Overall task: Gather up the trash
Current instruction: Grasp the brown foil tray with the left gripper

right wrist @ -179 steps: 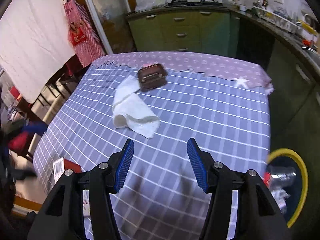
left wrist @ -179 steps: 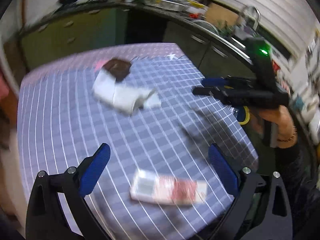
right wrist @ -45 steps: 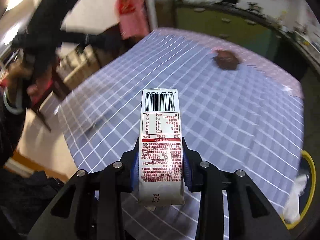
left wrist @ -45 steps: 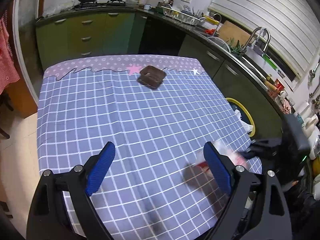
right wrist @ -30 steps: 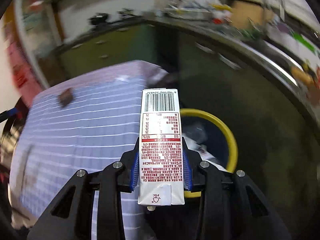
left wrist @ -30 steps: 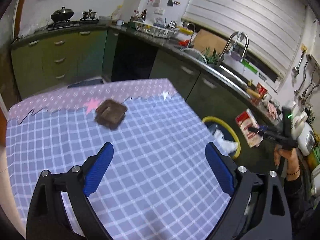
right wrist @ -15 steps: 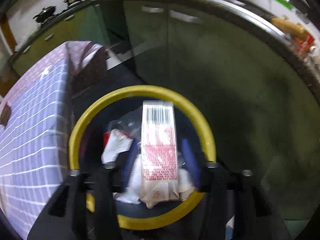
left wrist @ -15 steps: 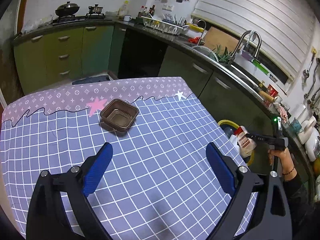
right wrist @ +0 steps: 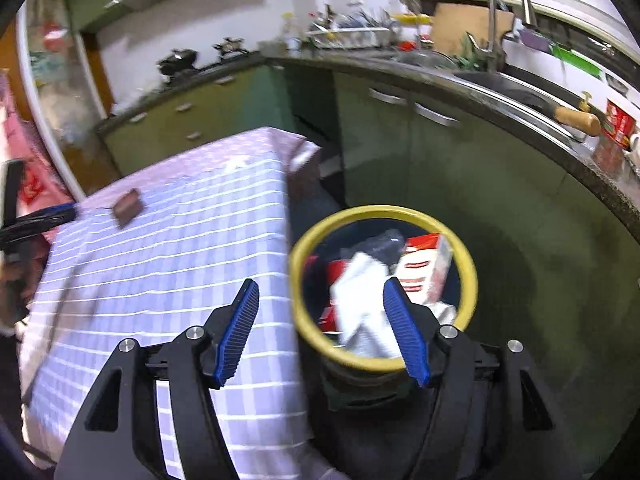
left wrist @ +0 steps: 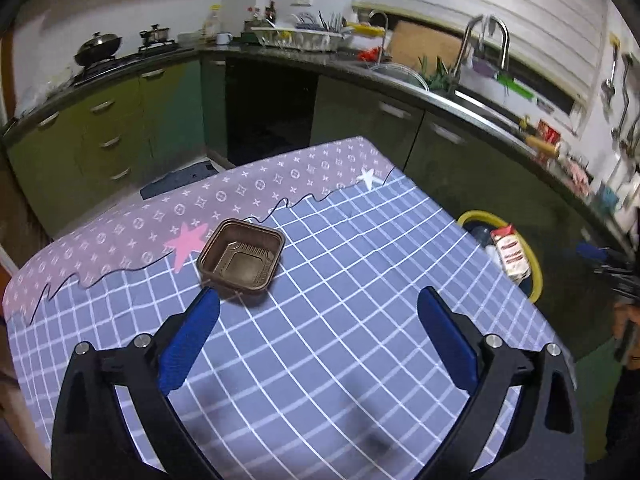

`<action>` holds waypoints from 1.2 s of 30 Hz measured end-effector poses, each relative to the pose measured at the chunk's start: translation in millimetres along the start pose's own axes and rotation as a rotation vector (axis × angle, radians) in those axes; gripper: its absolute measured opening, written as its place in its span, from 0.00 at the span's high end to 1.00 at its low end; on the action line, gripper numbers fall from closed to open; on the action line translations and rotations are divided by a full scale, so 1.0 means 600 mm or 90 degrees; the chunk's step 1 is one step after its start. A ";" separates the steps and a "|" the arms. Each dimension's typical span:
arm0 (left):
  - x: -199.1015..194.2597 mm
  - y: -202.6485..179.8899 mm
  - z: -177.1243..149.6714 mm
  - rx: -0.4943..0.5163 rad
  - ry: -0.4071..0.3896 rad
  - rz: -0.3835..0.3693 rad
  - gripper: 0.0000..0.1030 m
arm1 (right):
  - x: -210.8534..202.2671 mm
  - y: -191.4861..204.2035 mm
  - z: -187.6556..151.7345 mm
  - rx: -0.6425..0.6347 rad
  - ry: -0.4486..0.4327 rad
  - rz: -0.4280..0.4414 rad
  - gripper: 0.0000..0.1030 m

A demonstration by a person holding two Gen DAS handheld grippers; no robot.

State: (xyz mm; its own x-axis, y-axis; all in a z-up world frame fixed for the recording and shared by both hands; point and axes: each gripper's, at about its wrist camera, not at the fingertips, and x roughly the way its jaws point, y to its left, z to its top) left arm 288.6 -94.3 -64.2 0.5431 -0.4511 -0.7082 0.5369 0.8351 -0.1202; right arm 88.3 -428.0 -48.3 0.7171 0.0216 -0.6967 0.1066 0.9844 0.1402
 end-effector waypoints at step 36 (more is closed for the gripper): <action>0.172 0.063 0.030 0.010 0.128 0.029 0.93 | -0.052 0.032 -0.049 0.047 -0.014 0.084 0.35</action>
State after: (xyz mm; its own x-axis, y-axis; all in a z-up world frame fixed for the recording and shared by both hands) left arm 376.5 -114.7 -129.3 0.4285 -0.3401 -0.8371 0.5252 0.8476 -0.0756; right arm 47.9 -404.4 -44.6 0.7431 0.1455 -0.6531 0.0598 0.9577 0.2814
